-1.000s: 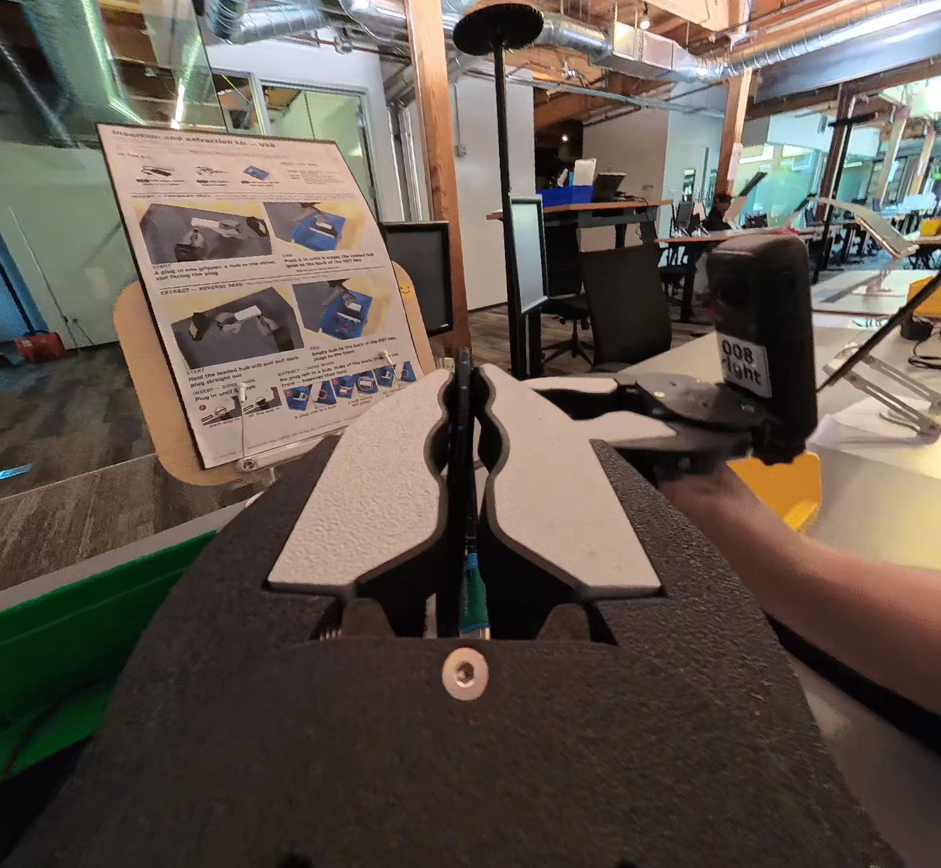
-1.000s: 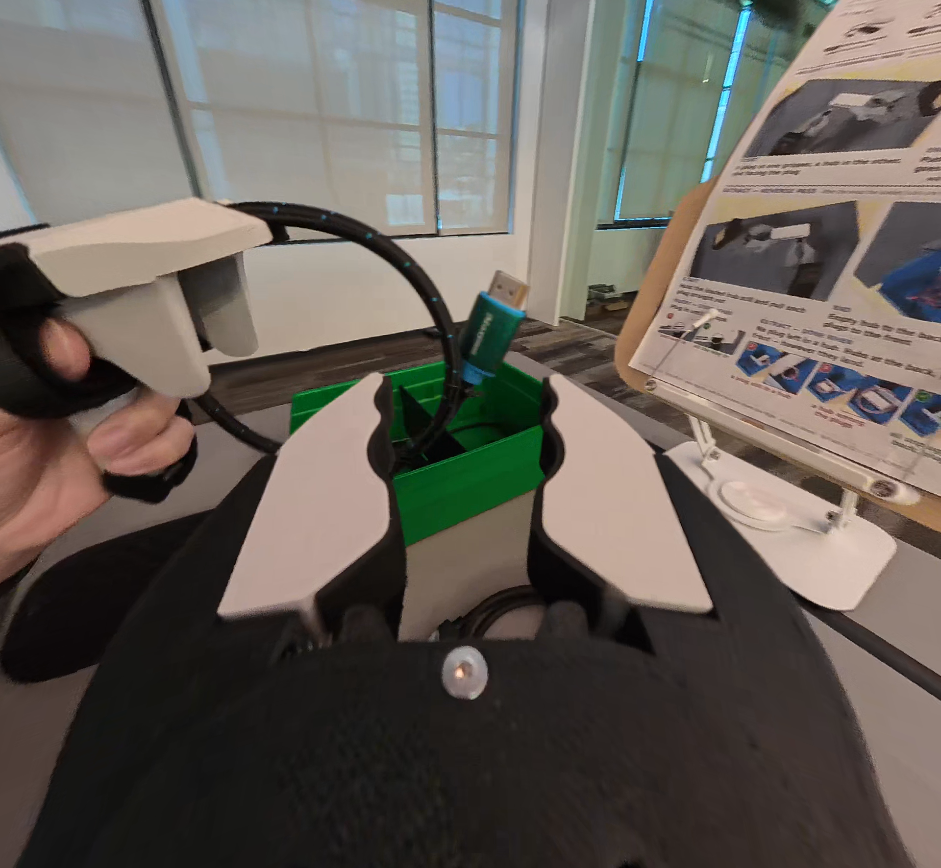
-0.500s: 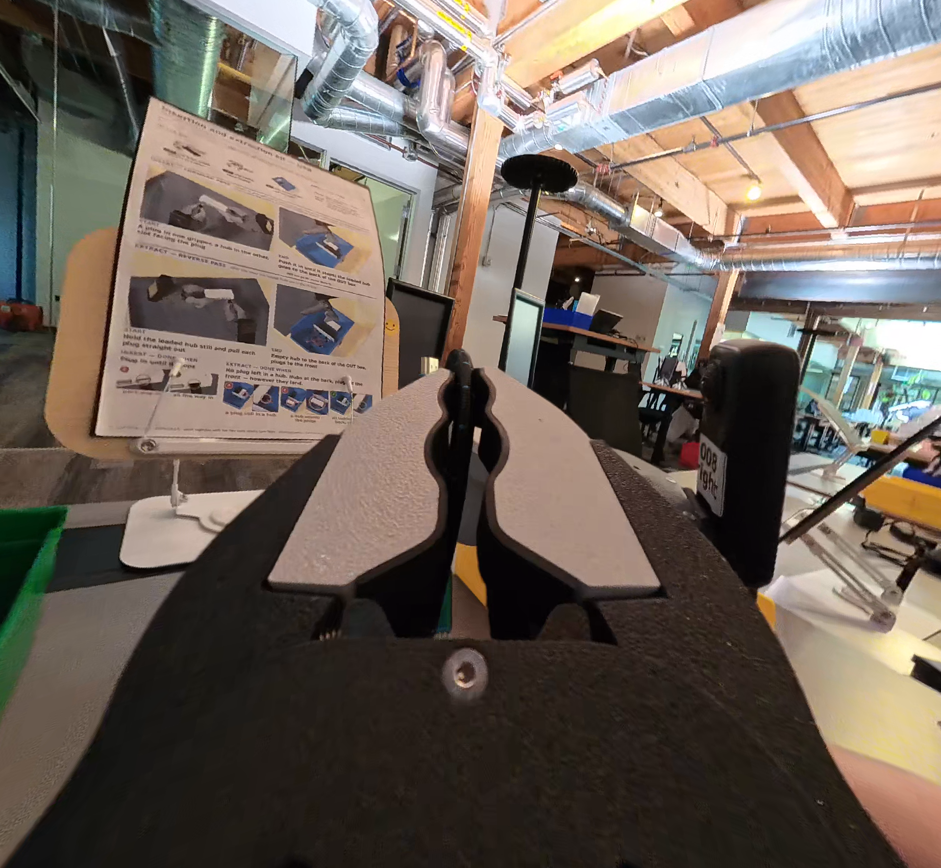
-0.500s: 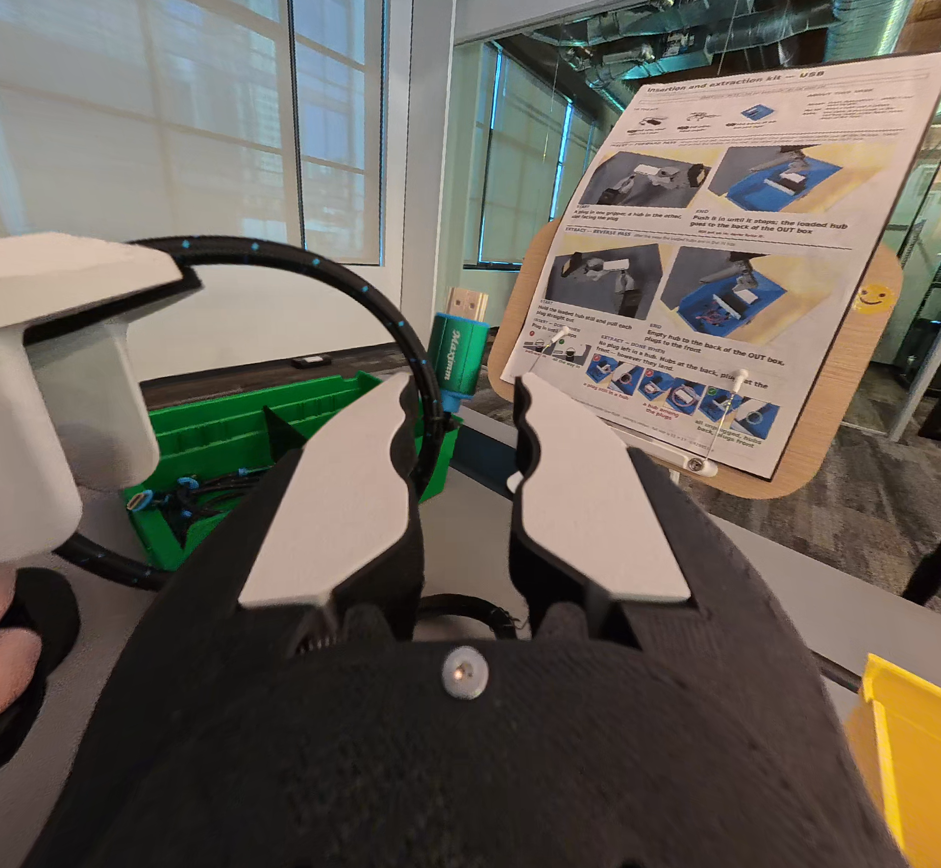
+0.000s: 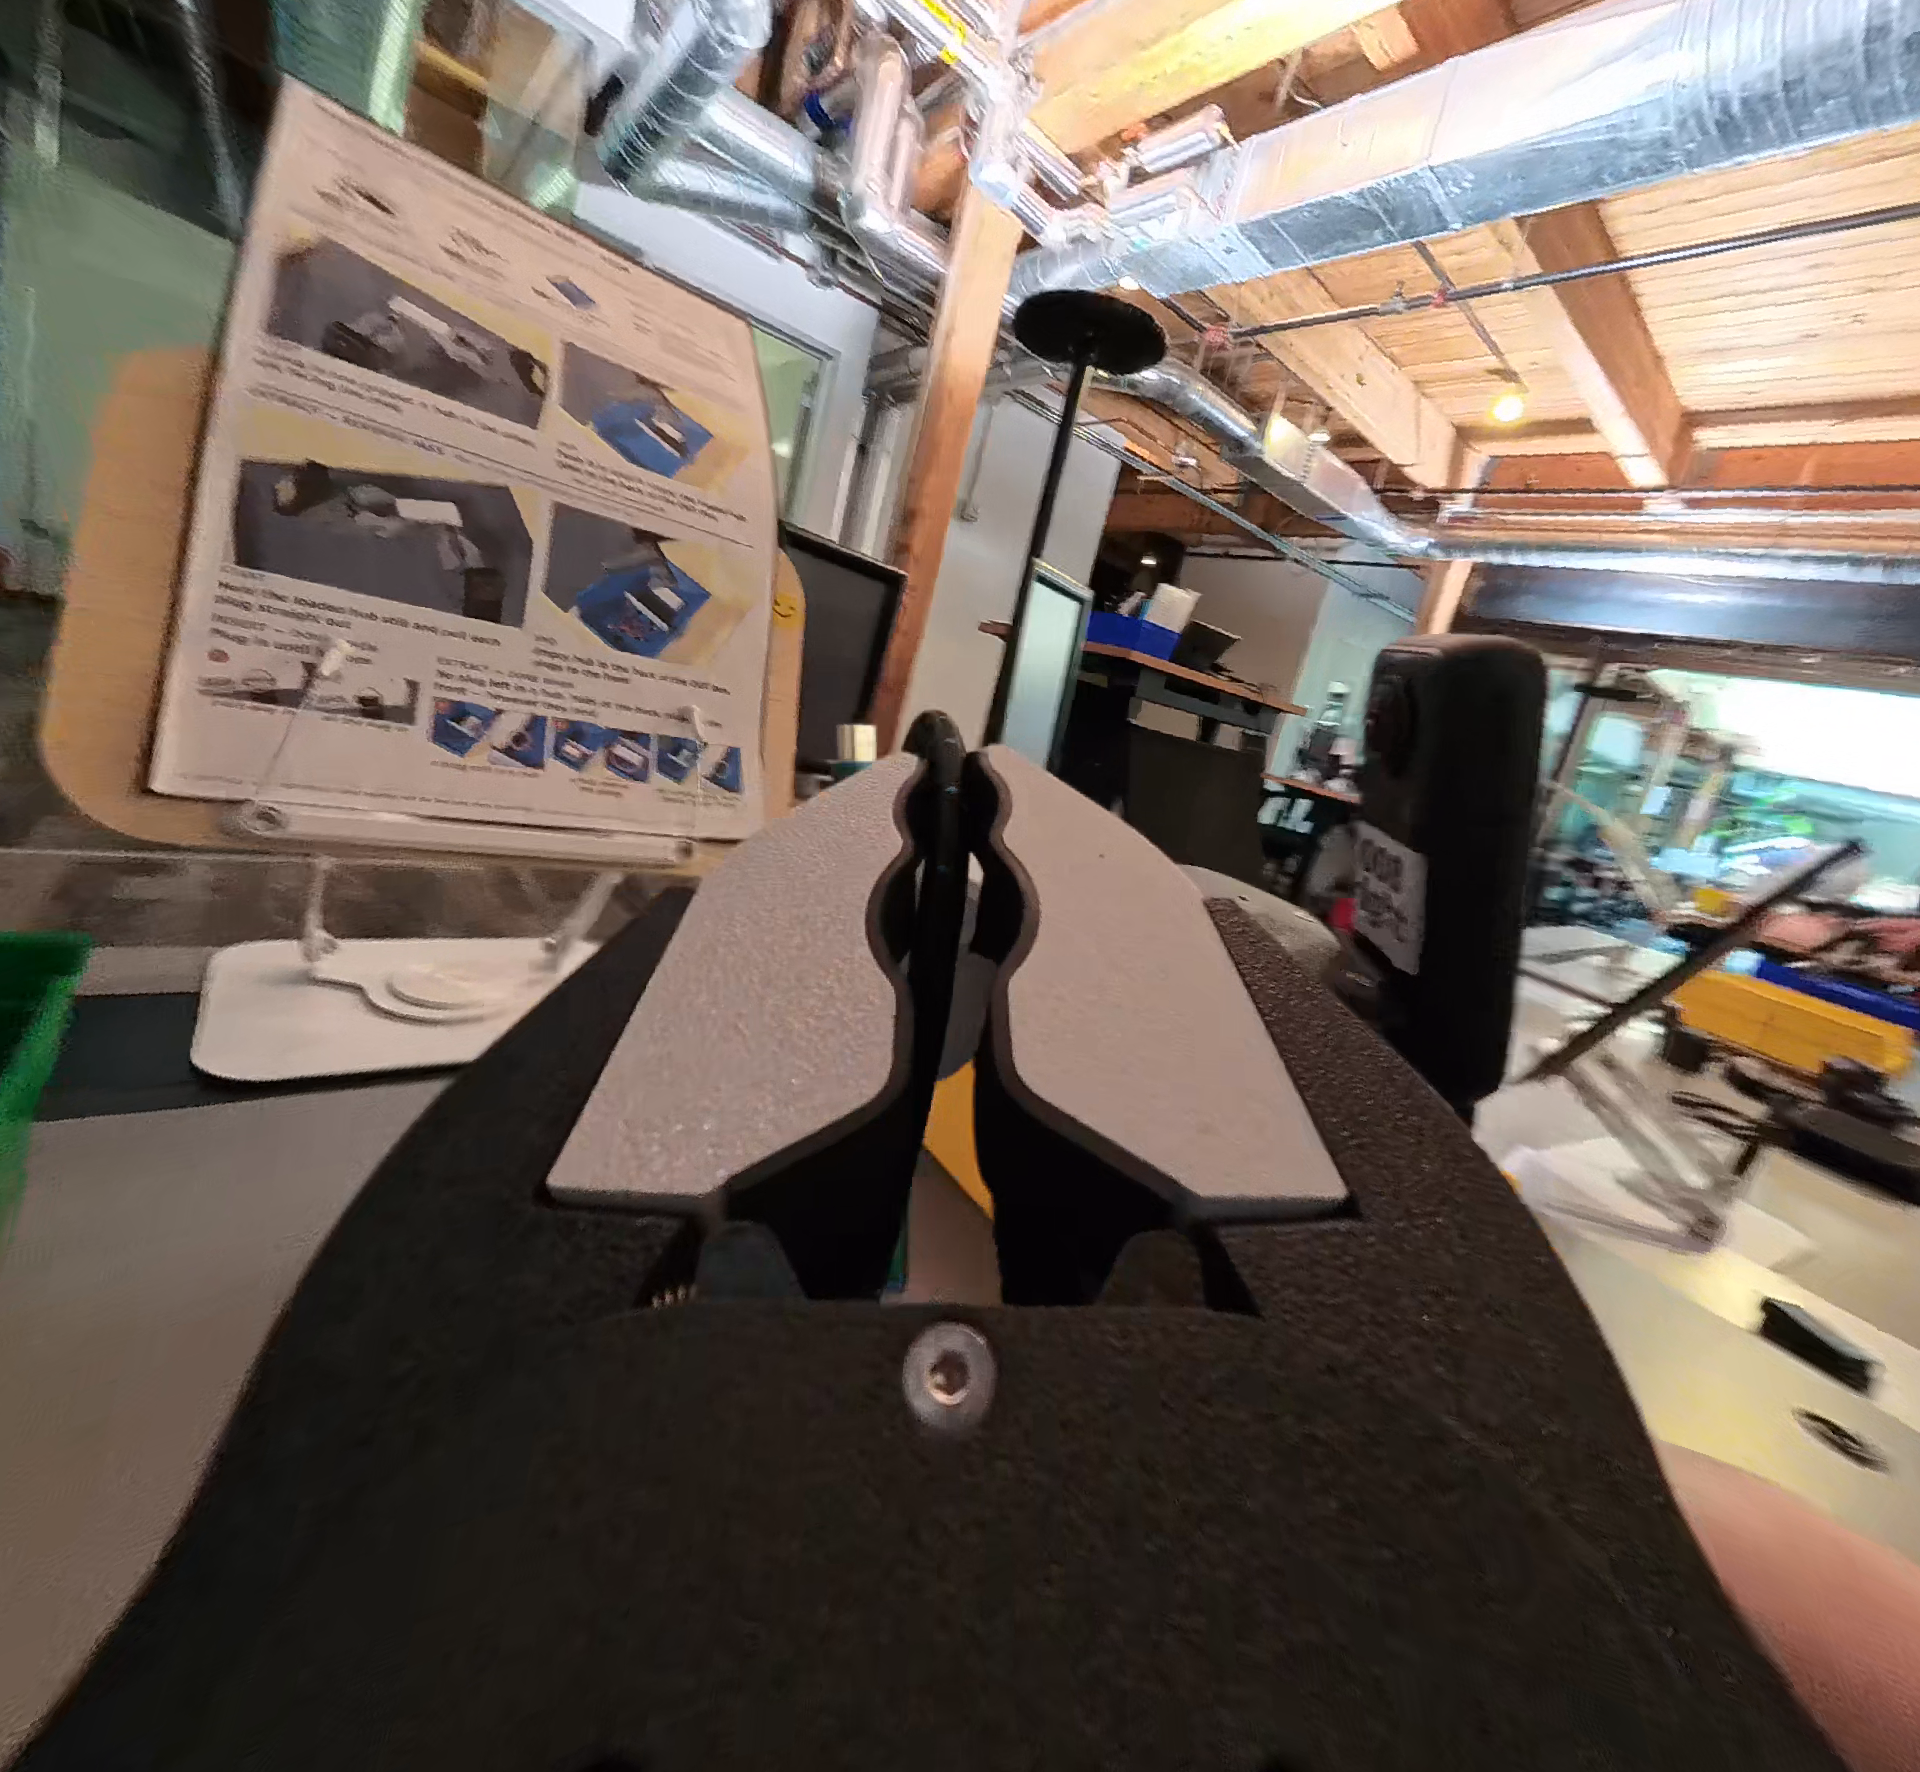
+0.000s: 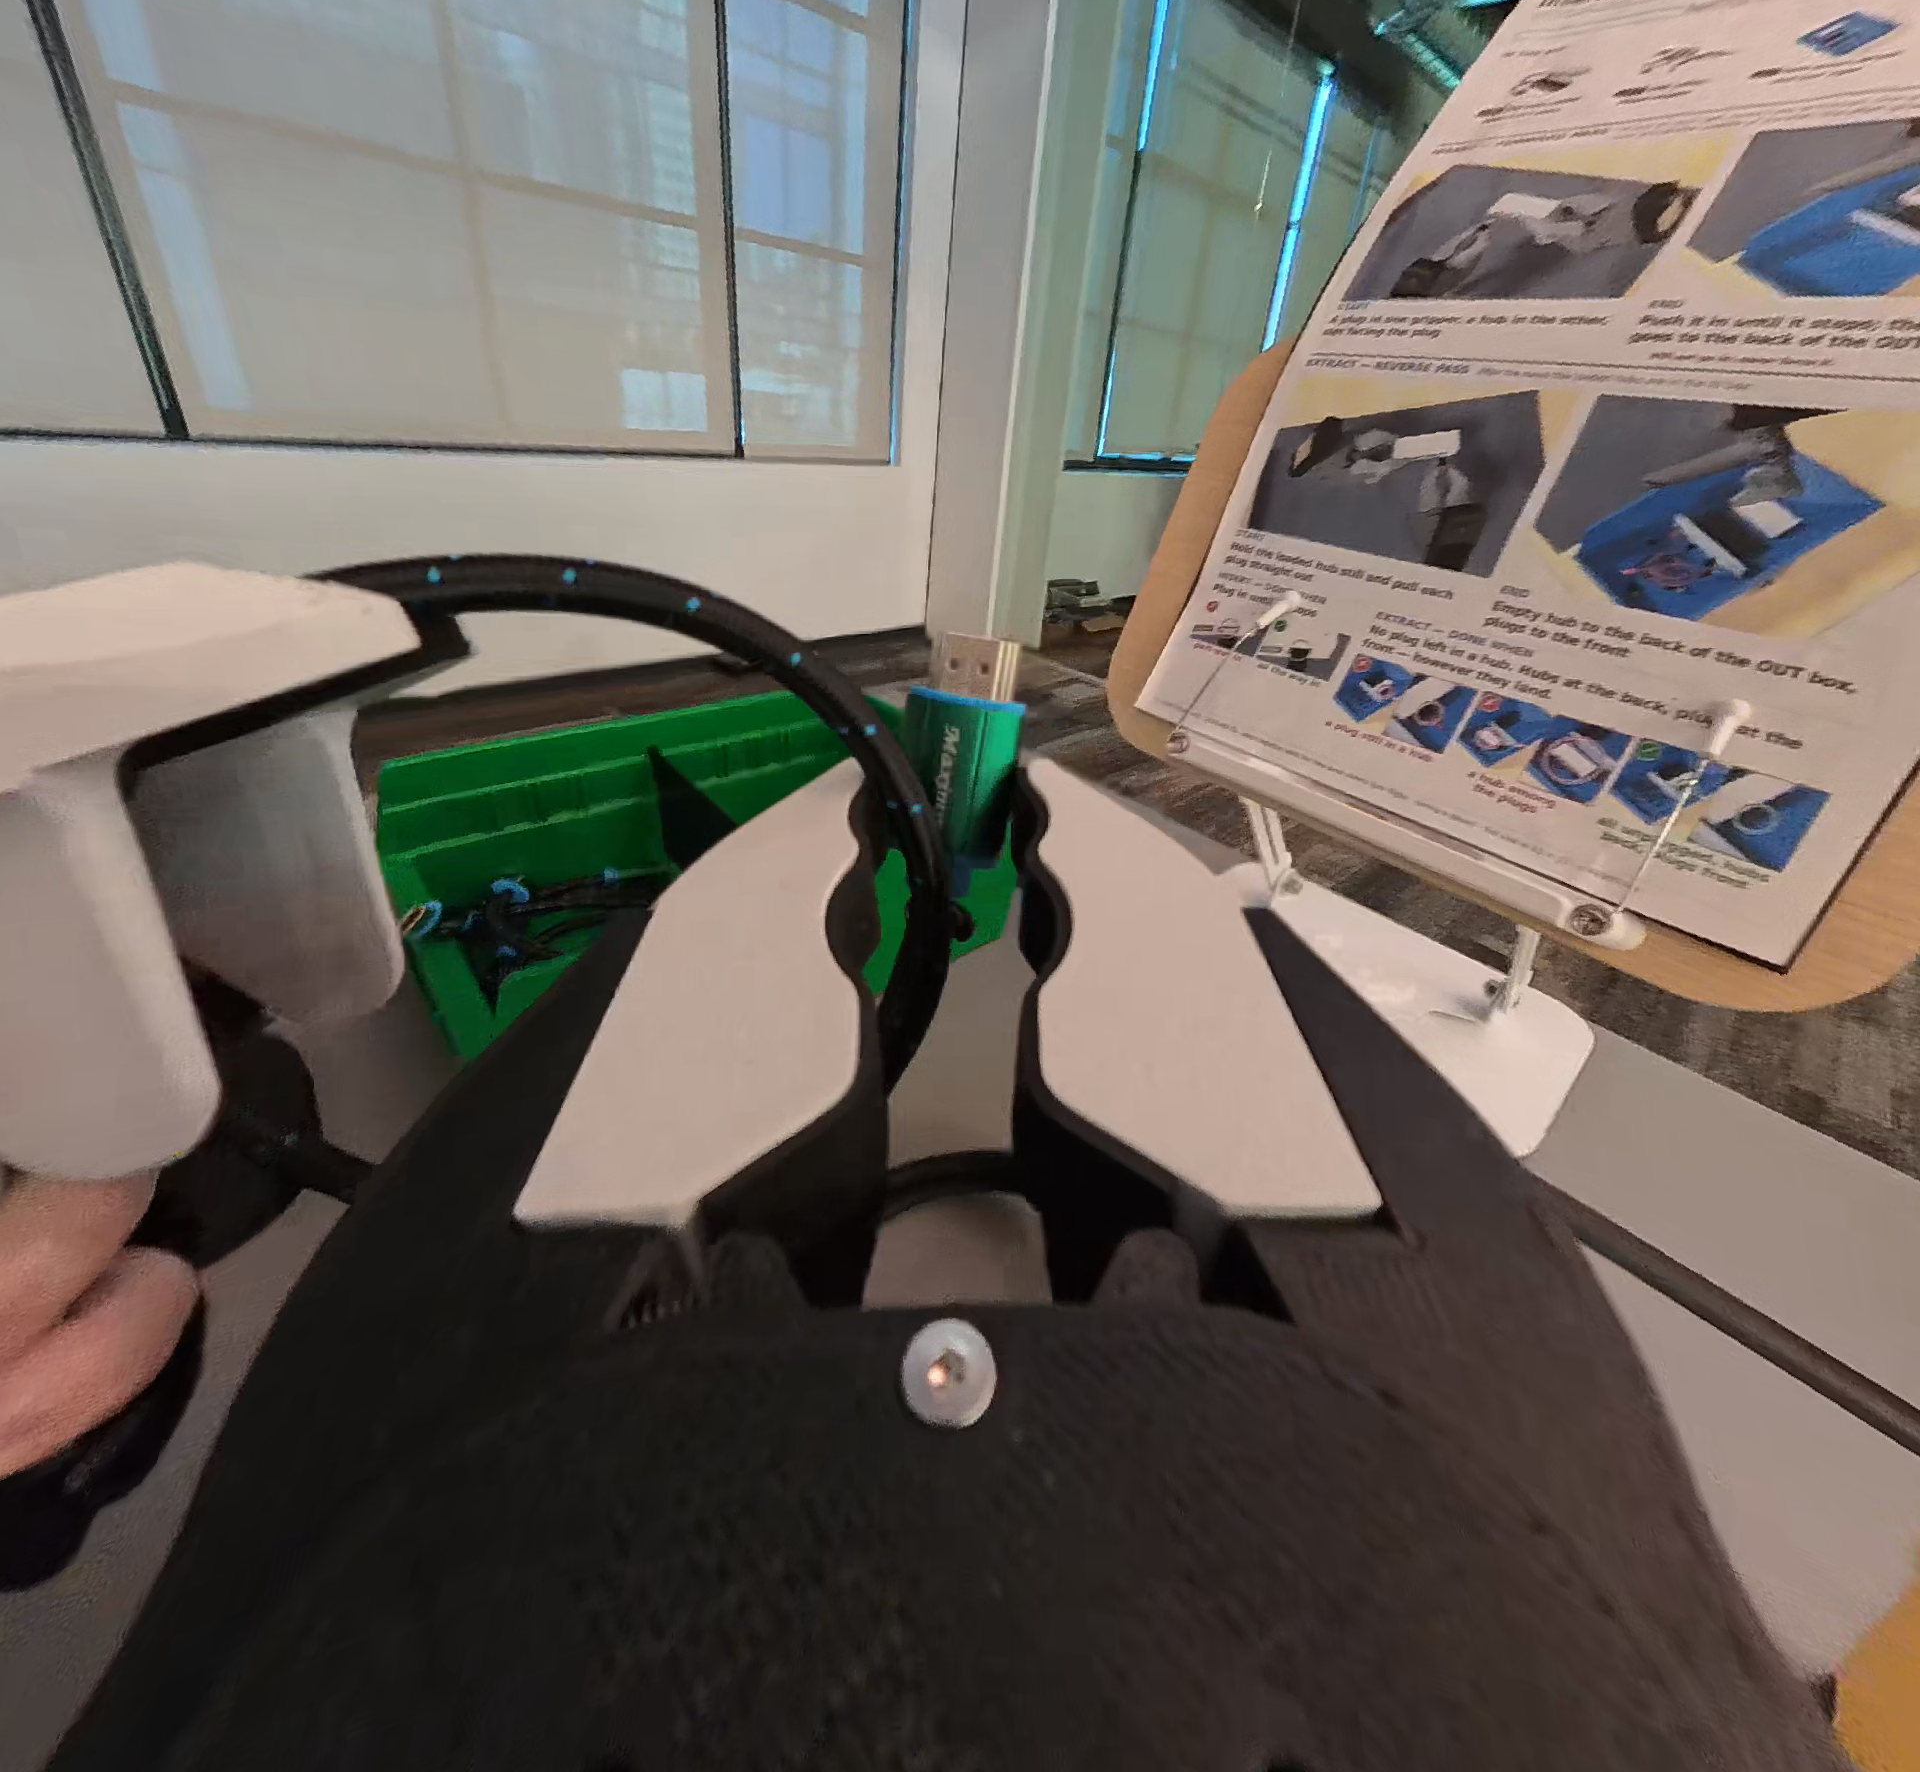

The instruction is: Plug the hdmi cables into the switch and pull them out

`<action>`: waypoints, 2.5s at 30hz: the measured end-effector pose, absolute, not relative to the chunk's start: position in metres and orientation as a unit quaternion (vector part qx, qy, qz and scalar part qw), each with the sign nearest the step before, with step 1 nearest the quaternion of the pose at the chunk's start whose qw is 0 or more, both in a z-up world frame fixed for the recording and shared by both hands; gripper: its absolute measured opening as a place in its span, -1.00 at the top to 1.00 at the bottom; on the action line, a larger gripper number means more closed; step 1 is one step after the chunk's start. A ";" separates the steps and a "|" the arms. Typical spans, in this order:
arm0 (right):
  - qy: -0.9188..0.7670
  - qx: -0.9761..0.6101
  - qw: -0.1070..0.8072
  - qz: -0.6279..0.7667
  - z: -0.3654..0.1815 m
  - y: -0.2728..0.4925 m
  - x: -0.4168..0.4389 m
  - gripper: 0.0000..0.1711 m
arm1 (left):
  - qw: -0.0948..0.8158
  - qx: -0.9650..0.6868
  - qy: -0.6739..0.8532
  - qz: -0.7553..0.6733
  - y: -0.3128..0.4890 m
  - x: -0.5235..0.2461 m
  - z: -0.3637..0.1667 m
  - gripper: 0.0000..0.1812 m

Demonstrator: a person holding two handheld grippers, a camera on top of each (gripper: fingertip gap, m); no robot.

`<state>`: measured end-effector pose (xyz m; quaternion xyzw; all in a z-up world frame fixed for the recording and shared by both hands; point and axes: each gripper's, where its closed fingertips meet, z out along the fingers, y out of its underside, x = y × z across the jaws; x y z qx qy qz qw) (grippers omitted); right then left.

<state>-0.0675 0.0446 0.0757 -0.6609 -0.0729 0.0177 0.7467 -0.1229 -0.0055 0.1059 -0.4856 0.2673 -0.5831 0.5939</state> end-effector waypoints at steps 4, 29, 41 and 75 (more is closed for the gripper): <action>-0.102 -0.688 0.719 0.014 0.065 0.050 -0.070 0.76 | 0.533 -0.503 0.294 -0.613 -0.009 -0.127 0.088 0.91; -0.182 -0.764 0.617 -0.049 0.058 0.049 -0.019 0.76 | 0.582 -0.682 0.391 -0.209 0.121 -0.347 0.015 0.69; -0.234 -0.783 0.571 -0.078 0.054 0.039 -0.013 0.76 | 0.546 -0.680 0.429 -0.235 0.104 -0.318 -0.009 0.69; -0.327 -0.730 0.599 -0.044 0.106 -0.063 0.035 0.76 | 0.109 -0.222 0.959 -0.137 -0.015 -0.015 -0.139 0.61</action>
